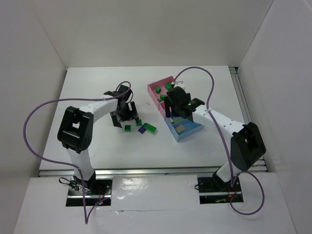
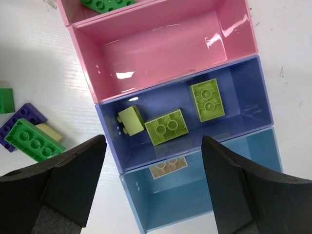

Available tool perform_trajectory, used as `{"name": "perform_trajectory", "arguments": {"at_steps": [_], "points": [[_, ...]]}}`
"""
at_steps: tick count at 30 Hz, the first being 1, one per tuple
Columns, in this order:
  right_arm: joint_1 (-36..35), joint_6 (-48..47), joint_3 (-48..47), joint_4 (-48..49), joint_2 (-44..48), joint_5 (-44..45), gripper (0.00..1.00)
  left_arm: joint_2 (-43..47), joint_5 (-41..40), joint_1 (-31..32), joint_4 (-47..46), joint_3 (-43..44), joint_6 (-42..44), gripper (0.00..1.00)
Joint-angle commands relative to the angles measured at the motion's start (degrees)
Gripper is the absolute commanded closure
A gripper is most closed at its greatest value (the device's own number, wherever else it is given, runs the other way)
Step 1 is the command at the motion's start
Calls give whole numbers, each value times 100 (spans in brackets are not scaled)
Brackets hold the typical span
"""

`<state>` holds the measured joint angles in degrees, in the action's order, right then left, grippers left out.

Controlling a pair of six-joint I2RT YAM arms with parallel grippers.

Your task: Sort the legos into containers by color

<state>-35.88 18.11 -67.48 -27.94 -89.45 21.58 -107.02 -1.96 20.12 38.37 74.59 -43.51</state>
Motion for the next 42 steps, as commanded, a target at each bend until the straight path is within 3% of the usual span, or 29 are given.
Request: {"name": "perform_trajectory", "arguments": {"at_steps": [1, 8, 14, 18, 25, 28, 36, 42], "points": [[-104, -53, -177, -44, -99, -14, 14, 454, -341, -8, 250, -6, 114, 0], [-218, -53, -230, -44, -213, -67, 14, 630, -279, -8, 364, -313, 430, 0], [-271, 0, -230, -44, -275, -67, 14, 280, -402, -61, 364, -366, 606, 12], [-271, 0, -230, -44, -275, -67, 14, 112, -402, -61, 241, -366, 668, 21], [-271, 0, -230, -97, -275, -14, 14, -99, -552, -61, 241, -24, 668, 52], [-271, 0, -230, -97, -275, 56, 14, -100, -482, -61, 303, 196, 721, 58], [-218, 52, 68, 175, 313, 539, 14, 305, 739, -61, 40, 1478, 976, 58], [-165, 246, 262, 377, 823, 883, 14, -370, 1417, 45, -286, 2917, 976, 55]]}}
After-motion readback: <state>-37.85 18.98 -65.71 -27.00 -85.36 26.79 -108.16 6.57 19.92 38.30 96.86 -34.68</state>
